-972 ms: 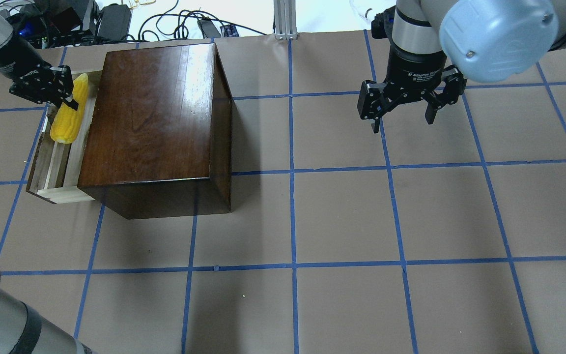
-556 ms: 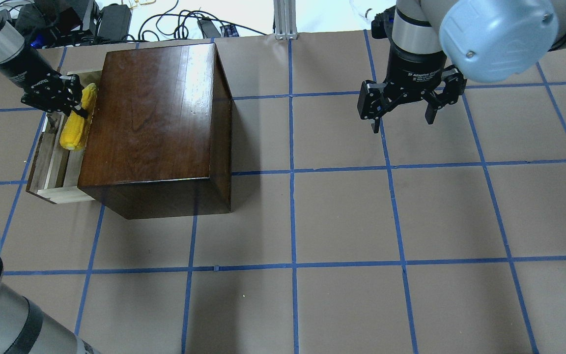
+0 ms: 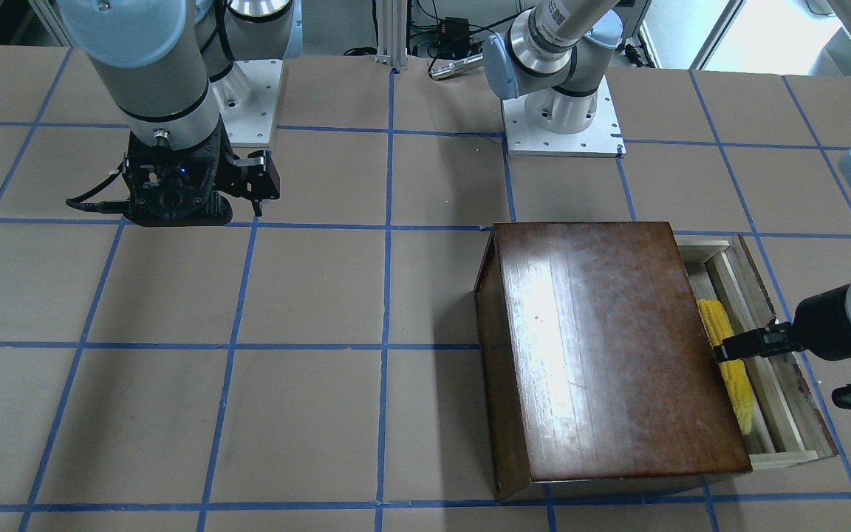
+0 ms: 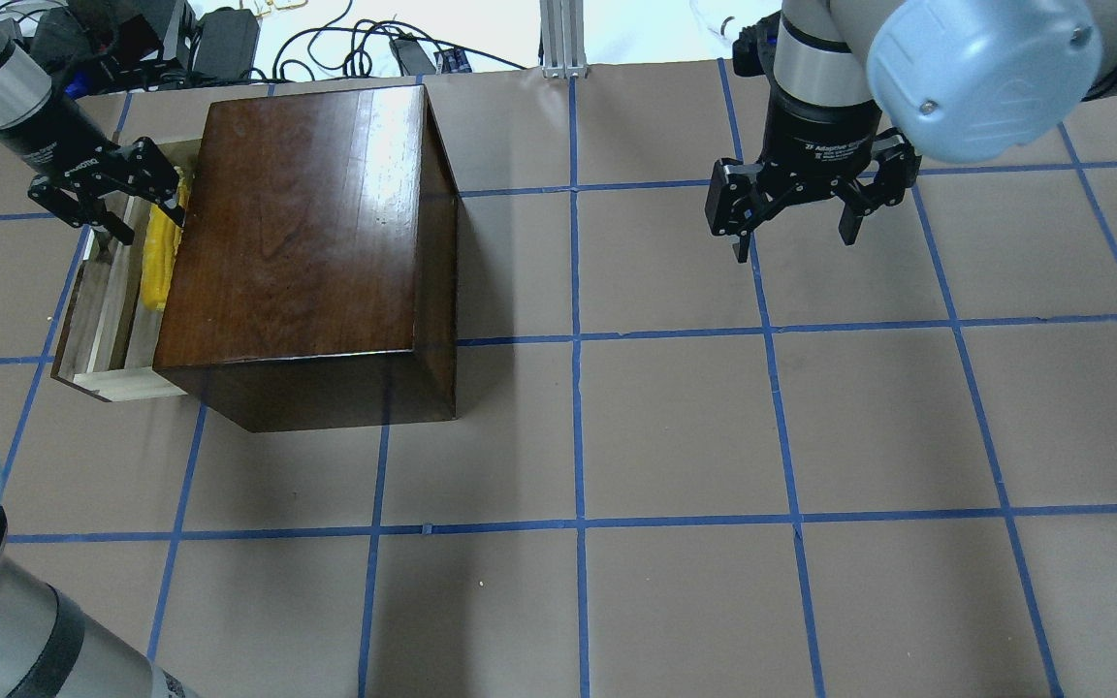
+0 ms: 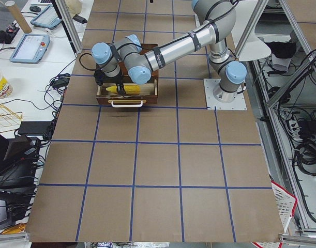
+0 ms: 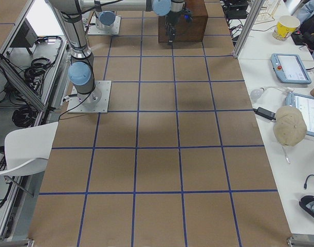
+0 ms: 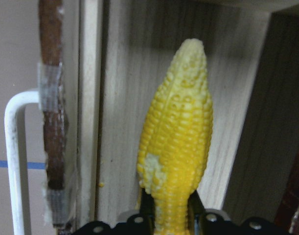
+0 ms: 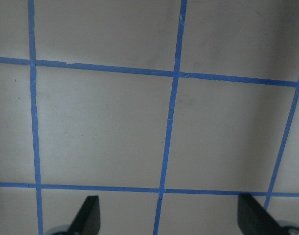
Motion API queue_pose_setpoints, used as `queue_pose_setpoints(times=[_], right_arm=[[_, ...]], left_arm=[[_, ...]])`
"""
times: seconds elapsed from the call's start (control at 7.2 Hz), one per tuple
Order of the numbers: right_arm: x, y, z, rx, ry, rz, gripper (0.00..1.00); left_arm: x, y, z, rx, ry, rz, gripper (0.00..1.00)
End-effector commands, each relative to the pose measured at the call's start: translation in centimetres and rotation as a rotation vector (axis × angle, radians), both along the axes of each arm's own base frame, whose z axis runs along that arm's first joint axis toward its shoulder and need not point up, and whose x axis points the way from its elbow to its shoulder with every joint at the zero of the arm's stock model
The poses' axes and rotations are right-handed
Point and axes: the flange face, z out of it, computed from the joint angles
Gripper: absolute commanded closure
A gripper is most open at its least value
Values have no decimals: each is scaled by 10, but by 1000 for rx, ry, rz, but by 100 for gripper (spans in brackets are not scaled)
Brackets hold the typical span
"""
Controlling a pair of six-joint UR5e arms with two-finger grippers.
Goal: Open drawer and put corn inside
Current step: 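Open the left gripper to release the corn into the drawer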
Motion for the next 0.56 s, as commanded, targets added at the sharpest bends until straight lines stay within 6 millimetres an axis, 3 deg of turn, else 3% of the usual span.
queue_pose_setpoints(times=[0.0,0.28,0.42], right_arm=[[0,0,0,0,-1,0,0],[0,0,0,0,0,0,0],[0,0,0,0,0,0,0]], left_arm=[[-7,5,26,-28,-19,-8,0],[-21,8,60,-79,-44,-31,0],[-48,8,86,-121,-59,-71,0]])
